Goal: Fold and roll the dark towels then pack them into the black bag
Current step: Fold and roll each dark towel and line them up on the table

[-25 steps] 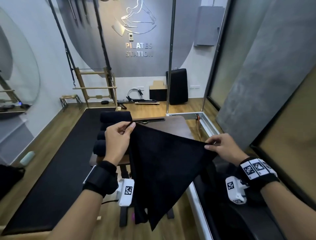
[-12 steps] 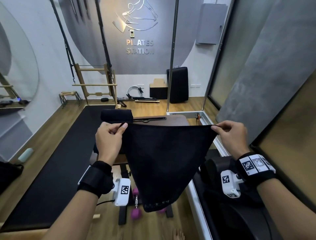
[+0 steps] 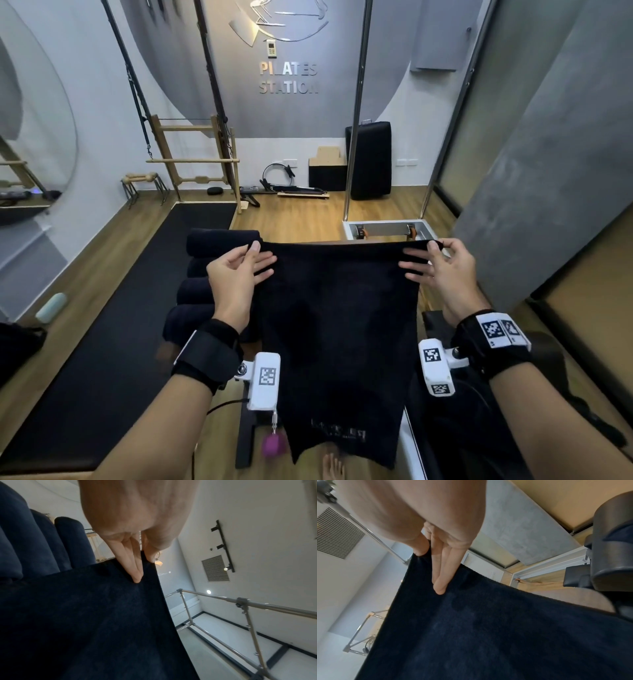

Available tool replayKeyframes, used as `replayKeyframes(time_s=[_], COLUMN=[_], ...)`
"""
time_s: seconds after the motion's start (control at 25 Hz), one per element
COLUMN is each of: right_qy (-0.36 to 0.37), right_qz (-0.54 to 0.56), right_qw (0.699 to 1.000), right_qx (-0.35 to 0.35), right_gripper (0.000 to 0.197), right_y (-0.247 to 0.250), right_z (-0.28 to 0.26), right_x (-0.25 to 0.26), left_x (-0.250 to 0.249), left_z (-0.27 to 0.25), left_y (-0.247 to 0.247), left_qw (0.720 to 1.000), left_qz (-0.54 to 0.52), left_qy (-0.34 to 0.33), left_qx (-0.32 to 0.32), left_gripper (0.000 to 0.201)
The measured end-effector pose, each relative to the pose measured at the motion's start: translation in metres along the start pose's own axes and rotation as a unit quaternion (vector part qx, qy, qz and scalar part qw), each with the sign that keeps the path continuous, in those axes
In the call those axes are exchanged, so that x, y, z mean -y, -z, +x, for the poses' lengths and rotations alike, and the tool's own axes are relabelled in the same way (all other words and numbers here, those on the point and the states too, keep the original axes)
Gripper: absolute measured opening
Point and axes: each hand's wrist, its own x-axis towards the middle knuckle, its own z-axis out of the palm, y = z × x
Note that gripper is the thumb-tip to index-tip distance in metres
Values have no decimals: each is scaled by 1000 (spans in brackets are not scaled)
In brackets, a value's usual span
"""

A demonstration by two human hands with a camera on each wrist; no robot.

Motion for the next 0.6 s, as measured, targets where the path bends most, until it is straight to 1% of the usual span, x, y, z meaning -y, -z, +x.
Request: replayKeyframes(time_s=[0.12,0.24,0.4,0.52,0.6], right_qy=[-42,-102,-178,-202,-214], right_qz=[6,-5,-5,-3,-8], right_qw=[999,995,984,979,977], right_qx=[-4,-8,-17,-14,-13], right_gripper=[8,9,6,7,9], right_y=[-13,-19,-26,-32,-38], right_z=[50,90,146,189,212], right_x=[-37,-79,-128,-150,-160], left_x=[33,73,119,140,147], left_z=[46,85,134,165,182], left_y=[-14,-23,-41,-59,-70], left_qw=[999,996,988,983,979], left_qz=[15,50,74,76,75], left_qy=[24,63,100,108,114], left_qx=[-18,-46,-95,-126,-152], left_gripper=[8,7,17,11,12])
